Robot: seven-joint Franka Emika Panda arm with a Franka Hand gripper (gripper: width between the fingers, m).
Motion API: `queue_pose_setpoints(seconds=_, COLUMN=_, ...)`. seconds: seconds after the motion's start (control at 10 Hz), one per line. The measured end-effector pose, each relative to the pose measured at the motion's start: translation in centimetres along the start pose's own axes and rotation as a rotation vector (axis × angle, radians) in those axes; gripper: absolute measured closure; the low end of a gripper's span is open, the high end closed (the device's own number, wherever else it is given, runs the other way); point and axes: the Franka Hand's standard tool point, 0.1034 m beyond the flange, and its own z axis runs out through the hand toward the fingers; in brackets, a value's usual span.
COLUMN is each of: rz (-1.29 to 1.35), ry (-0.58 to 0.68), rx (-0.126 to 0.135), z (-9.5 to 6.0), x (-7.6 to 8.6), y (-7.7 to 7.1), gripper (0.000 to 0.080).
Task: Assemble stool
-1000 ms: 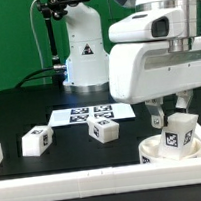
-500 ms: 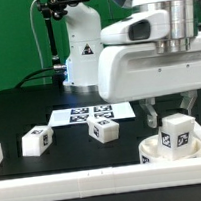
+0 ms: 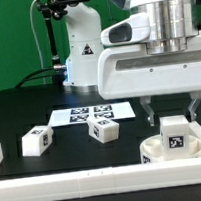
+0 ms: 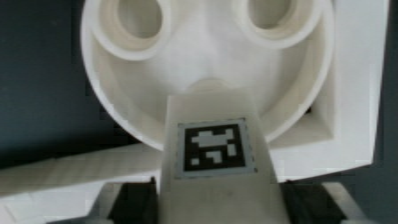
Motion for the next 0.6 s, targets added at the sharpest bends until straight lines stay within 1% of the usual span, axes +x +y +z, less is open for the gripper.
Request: queue_pose_setpoints(seconds=0.6, rz=0.511, ry=0.006, rx=-0.018, z=0.0, x=0.0, y=1.1, gripper=0.0456)
